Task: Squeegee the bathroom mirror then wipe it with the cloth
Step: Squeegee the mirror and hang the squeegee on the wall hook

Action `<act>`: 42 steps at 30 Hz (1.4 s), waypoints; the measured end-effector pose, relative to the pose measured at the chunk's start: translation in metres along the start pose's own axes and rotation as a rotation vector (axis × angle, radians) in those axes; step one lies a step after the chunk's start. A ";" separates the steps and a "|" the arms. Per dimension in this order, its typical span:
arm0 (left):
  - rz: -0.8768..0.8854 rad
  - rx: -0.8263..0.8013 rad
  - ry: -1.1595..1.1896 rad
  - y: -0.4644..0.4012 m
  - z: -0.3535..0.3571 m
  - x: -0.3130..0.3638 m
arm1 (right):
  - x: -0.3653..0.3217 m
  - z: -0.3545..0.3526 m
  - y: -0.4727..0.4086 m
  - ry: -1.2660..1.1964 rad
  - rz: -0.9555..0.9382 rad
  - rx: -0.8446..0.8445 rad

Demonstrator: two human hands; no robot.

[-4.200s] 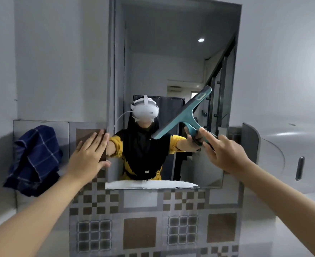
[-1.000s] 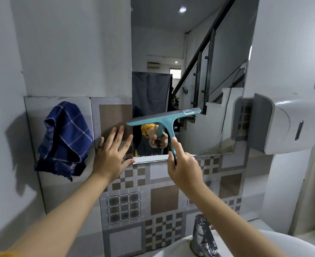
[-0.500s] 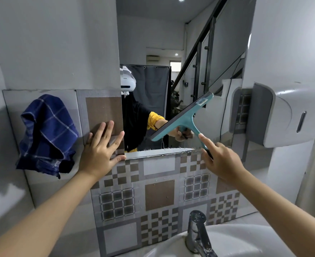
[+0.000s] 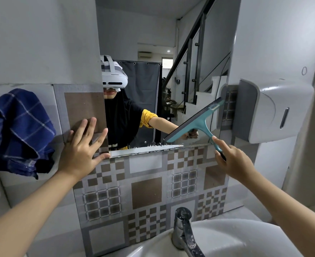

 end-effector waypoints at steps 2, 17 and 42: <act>-0.001 -0.005 0.009 0.001 0.000 0.001 | 0.002 0.000 0.007 -0.029 0.023 -0.020; -0.005 0.002 0.109 0.000 -0.004 0.002 | -0.064 0.007 0.033 -0.485 0.601 -0.097; -0.028 -0.006 0.153 0.002 -0.004 0.001 | -0.181 0.023 0.026 -0.969 1.061 0.023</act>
Point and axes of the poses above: each hand's wrist, its own y-axis away from the middle knuckle, its own z-axis out of the palm, x = y × z, the point moved 4 cm from there along -y, towards the middle knuckle
